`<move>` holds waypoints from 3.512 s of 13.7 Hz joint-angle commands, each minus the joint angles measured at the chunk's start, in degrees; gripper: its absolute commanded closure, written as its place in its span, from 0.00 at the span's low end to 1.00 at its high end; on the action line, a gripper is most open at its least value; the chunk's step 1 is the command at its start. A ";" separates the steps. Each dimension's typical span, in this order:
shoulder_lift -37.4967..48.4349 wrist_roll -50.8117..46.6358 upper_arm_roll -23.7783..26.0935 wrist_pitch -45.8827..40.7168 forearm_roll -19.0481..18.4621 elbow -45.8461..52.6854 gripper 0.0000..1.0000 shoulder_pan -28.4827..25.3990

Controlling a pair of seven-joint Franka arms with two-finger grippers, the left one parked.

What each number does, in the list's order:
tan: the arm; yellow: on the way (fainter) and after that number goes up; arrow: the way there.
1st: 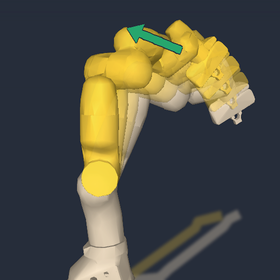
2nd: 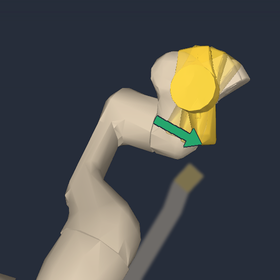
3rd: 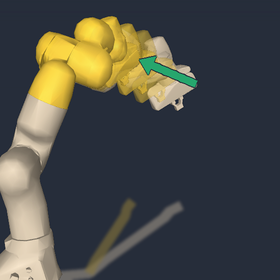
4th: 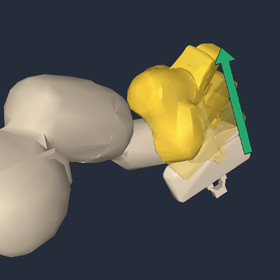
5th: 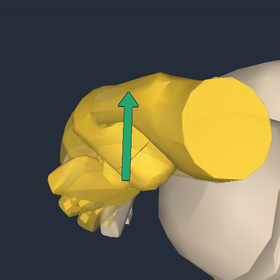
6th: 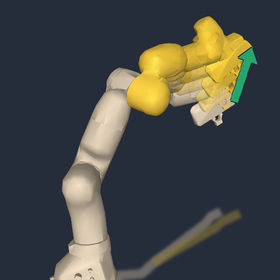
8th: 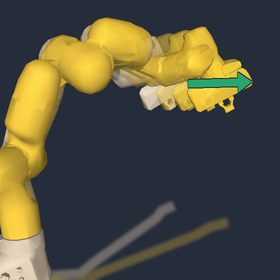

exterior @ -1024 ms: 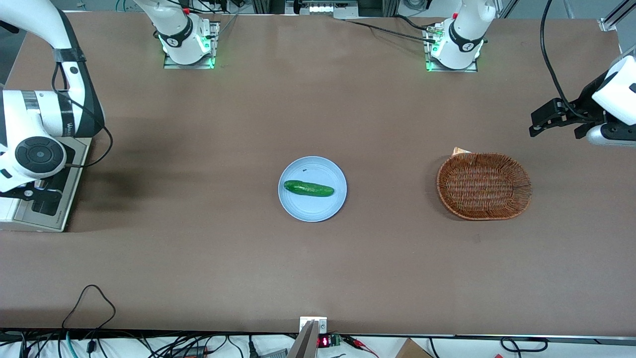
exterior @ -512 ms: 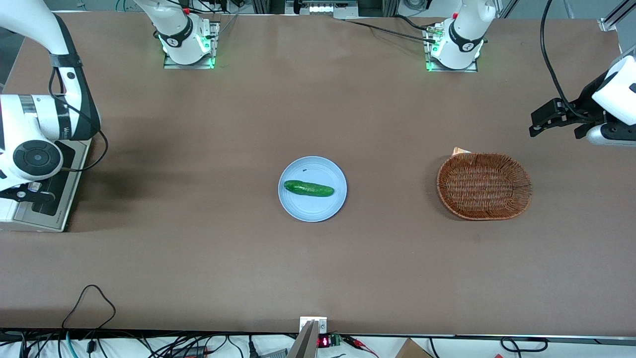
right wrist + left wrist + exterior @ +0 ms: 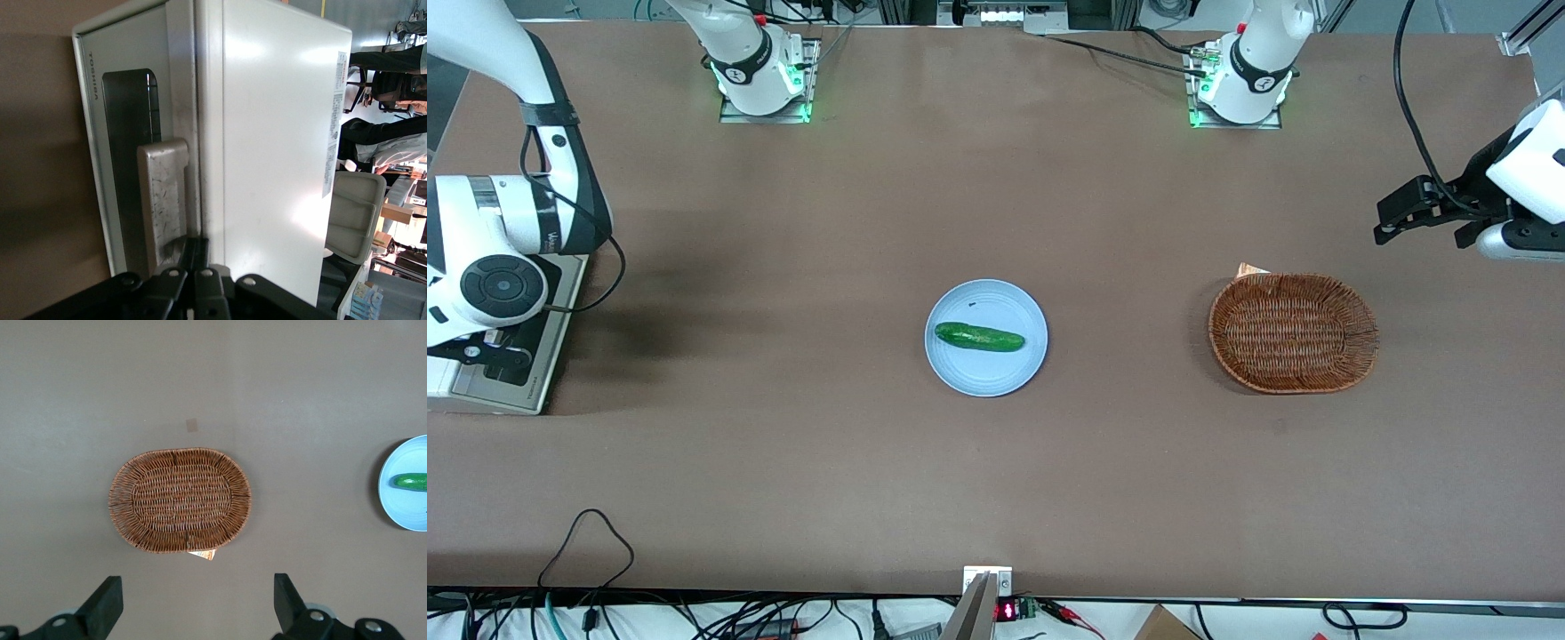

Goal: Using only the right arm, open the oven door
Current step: 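Pull the door handle down with the right gripper, swinging the door open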

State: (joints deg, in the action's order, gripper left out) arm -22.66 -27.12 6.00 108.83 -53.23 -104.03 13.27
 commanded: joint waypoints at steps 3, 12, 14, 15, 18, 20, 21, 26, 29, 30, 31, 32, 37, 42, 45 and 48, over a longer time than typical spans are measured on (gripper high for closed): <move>-2.21 -4.34 0.15 2.97 -0.65 0.23 1.00 0.18; -2.39 -4.88 0.59 4.36 3.03 0.23 1.00 -0.44; -2.47 -4.79 0.68 4.81 3.22 -0.12 1.00 -0.44; -2.47 -4.88 0.68 4.81 3.22 -0.20 1.00 -0.44; -2.74 -4.96 0.68 4.90 3.65 -0.21 1.00 -0.44; -2.83 -4.88 0.68 6.12 4.97 -0.29 1.00 -0.52; -2.91 -4.88 0.68 6.48 5.06 -0.73 1.00 -0.53; -2.91 -4.61 0.68 7.45 7.26 -1.43 1.00 -0.53; -3.35 -4.70 0.77 7.97 7.43 -1.61 1.00 -0.61; -3.44 -4.61 0.77 8.06 8.30 -1.70 1.00 -0.61; -3.53 -4.61 0.77 9.20 9.88 -1.79 1.00 -0.70; -3.70 -4.61 0.77 9.64 10.42 -1.79 1.00 -0.87; -4.41 -4.70 0.77 11.22 12.35 -1.79 1.00 -1.40; -5.46 -4.70 0.77 12.28 12.44 -1.79 1.00 -1.49; -6.34 -4.61 0.77 12.20 12.53 -1.79 1.00 -1.49; -7.39 -4.61 0.77 12.20 12.53 -1.70 1.00 -2.37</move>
State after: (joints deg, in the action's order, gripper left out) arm -27.98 -31.56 8.60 120.27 -38.56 -106.44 10.10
